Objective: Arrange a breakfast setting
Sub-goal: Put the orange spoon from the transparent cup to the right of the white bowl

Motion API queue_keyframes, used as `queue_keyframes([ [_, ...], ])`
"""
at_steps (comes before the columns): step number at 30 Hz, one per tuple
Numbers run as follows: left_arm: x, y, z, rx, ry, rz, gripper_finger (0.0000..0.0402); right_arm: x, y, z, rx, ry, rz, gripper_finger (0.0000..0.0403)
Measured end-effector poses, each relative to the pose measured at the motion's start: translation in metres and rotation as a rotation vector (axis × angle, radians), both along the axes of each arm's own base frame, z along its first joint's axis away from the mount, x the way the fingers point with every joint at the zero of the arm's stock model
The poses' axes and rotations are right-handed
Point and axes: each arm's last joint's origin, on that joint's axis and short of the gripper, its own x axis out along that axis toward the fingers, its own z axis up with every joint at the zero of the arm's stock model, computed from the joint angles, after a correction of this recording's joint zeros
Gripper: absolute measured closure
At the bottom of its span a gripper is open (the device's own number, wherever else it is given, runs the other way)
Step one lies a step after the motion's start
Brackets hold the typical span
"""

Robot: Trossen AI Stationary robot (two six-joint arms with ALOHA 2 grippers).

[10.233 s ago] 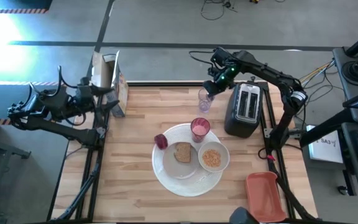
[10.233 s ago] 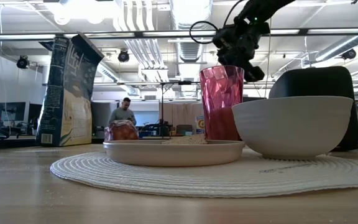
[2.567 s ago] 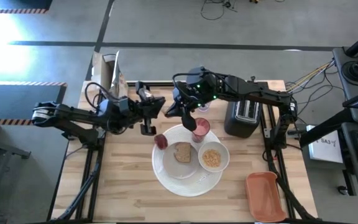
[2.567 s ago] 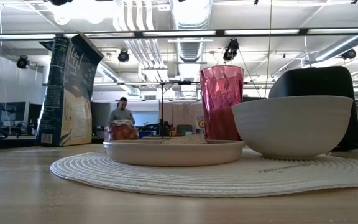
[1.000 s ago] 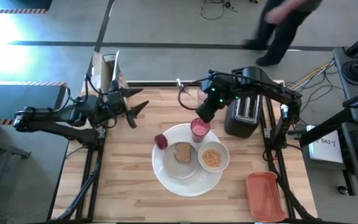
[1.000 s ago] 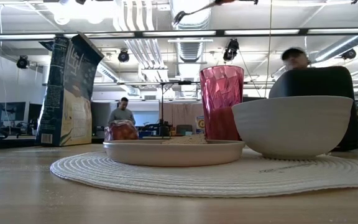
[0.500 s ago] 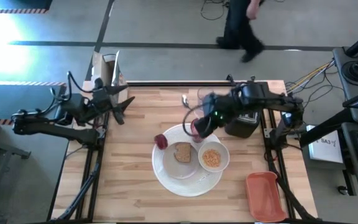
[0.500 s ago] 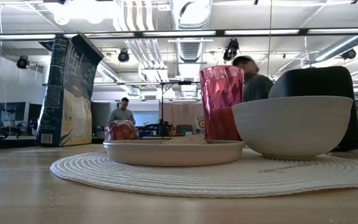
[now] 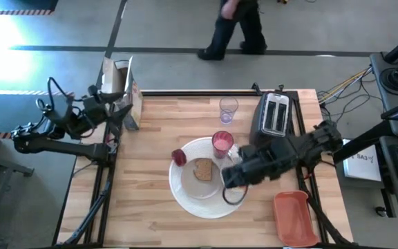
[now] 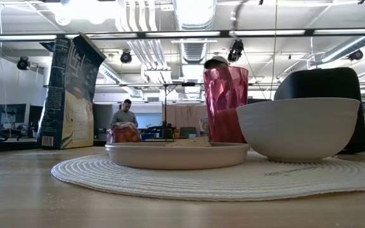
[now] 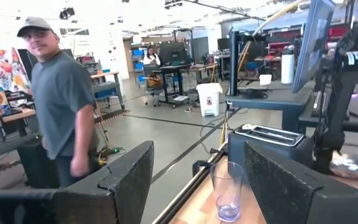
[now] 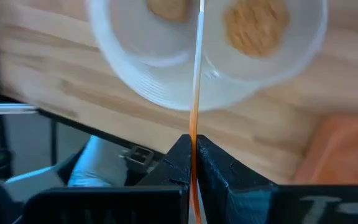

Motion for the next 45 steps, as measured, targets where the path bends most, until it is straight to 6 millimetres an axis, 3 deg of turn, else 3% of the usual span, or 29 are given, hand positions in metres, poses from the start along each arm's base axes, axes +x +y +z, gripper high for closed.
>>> queue_keyframes([
  [5, -0.012, 0.000, 0.002, -0.022, -0.049, -0.002, 0.0171, -0.005, 0.021, -0.023, 0.041, 0.126, -0.050, 0.0395],
  [11, -0.018, 0.000, 0.001, -0.046, -0.065, -0.005, 0.0171, -0.007, 0.029, -0.050, 0.055, 0.259, -0.058, 0.0395],
  [34, -0.015, 0.000, -0.005, -0.068, -0.021, -0.042, 0.0171, -0.028, 0.021, -0.150, -0.082, 0.661, -0.084, 0.0395],
  [45, -0.015, 0.000, -0.005, -0.067, -0.020, -0.043, 0.0171, -0.039, 0.015, -0.184, -0.132, 0.749, -0.153, 0.0395],
])
